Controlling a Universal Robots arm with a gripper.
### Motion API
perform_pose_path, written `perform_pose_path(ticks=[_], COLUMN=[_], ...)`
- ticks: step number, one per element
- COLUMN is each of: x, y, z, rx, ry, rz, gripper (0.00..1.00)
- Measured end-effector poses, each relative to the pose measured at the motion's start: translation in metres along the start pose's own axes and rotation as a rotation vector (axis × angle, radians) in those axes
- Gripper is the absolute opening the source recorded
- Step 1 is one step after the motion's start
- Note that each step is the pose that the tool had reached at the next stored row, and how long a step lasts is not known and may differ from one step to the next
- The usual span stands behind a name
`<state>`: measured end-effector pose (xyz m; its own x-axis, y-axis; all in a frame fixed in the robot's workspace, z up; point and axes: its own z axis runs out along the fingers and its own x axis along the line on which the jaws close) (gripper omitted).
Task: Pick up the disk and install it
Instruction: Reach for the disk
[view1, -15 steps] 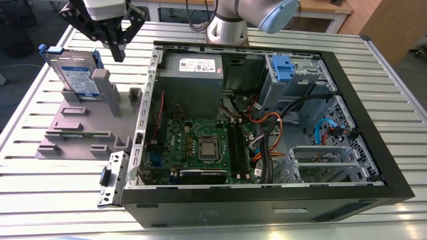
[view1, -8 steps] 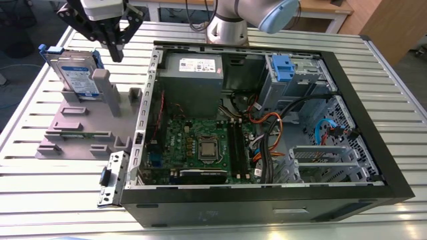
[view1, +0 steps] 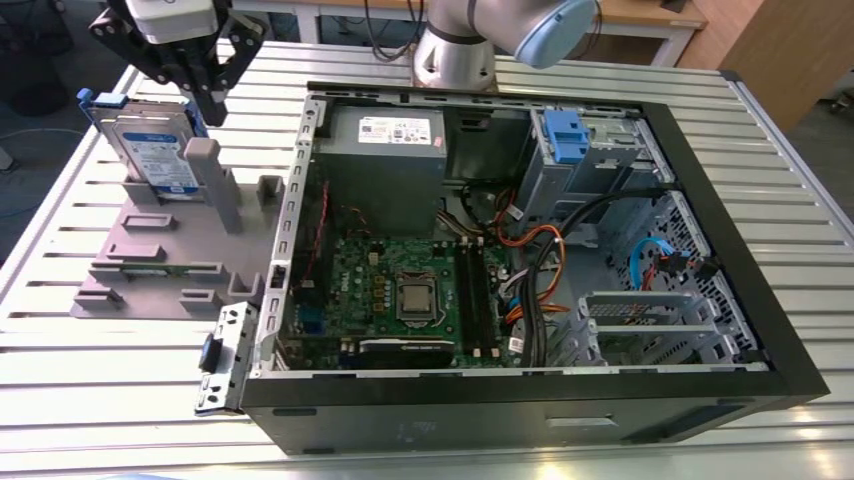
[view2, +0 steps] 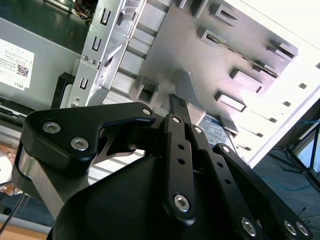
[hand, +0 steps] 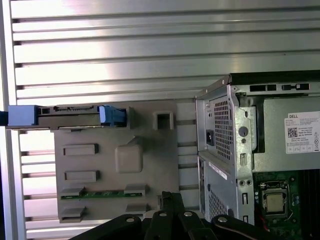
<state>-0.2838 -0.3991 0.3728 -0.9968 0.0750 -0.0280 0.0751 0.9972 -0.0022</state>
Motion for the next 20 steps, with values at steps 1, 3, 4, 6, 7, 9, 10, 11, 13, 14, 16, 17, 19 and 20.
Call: perform_pose_path(ticks=[1,3,4,6,7,9,10,11,13,14,16,17,19,20], x=[0.0001,0.0092,0.0093,0.0099,0.0102,0.0106,0.0110,0.0110,0.0113,0.0114,0.0119,0.0123,0.0136,0.0138], y=[0.0000,-0.0007,-0.0007,-0.0007,-0.0008,-0.0008,-0.0008,-0.0008,-0.0008,-0.0009,-0.0009,-0.0009,-0.0010,-0.0010], z=[0.0000,0.0004,0.0004,0.0005,0.0005,0.0006,0.0006,0.0006,0.0006,0.0006,0.0006,0.0007,0.0007,0.0007], rx=[0.0000,0.0000,0.0001,0.0000,0.0000,0.0000,0.0001,0.0001,0.0000,0.0001,0.0000,0.0000,0.0000,0.0001], ry=[0.0000,0.0000,0.0000,0.0000,0.0000,0.0000,0.0000,0.0001,0.0000,0.0000,0.0000,0.0000,0.0001,0.0000], rz=[0.000,0.000,0.000,0.000,0.000,0.000,0.000,0.000,0.000,0.000,0.000,0.000,0.000,0.000], gripper=[0.11,0.11,0.11,0.11,0.11,0.11,0.11,0.11,0.11,0.11,0.11,0.11,0.11,0.11])
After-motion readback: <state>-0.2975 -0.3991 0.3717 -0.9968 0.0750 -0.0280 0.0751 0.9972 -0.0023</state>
